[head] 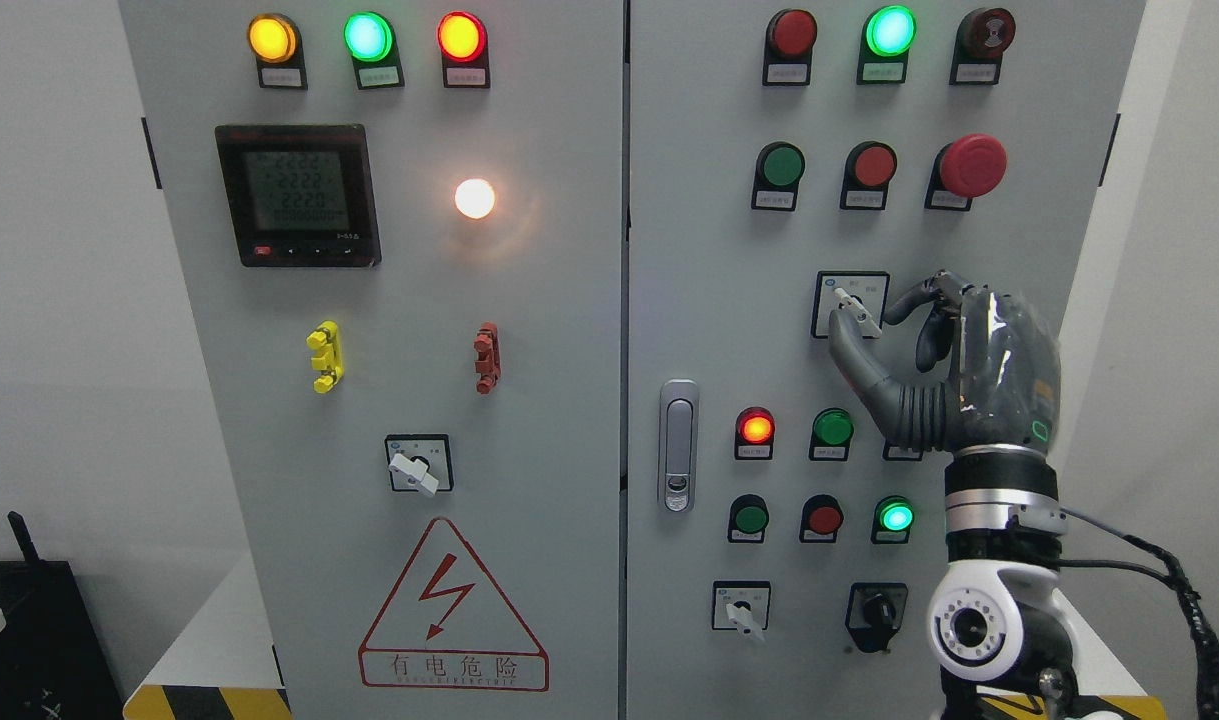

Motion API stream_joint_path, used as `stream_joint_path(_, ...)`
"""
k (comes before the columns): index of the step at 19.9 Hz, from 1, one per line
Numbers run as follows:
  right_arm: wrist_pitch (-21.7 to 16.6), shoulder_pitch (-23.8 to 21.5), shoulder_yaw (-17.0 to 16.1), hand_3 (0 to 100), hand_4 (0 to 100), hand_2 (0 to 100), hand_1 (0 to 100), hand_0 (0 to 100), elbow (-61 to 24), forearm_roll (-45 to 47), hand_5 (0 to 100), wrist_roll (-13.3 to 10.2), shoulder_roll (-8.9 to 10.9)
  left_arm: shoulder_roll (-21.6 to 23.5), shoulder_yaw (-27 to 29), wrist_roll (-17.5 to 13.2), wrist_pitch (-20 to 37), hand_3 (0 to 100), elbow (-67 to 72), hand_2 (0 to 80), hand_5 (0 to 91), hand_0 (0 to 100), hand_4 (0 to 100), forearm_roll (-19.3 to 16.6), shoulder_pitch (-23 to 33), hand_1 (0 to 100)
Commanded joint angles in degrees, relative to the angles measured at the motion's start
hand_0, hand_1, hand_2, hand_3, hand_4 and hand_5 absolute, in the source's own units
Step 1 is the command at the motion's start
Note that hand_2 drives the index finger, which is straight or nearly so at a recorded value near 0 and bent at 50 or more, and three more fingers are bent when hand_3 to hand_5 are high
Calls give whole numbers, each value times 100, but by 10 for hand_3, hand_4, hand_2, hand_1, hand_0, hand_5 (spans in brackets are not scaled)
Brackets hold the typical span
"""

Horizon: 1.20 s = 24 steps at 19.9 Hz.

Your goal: Rotate and turn off gray switch

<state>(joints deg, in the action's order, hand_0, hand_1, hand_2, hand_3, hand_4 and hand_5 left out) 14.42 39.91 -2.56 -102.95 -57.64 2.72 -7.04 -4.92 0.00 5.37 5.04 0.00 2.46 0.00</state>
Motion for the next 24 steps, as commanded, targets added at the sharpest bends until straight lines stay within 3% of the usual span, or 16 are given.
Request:
stream_joint_path(1, 9, 17, 19, 996, 907, 612, 405, 164, 38, -19, 1000, 10, 9, 0, -9, -1, -3, 0, 9, 0, 0, 120, 0, 0, 193, 389)
stream_joint_path(24, 17, 87, 89, 999, 909, 643, 417, 207, 65, -107, 1000, 27, 1, 0, -9, -1, -3, 0, 9, 0, 0, 120, 0, 0, 193, 389)
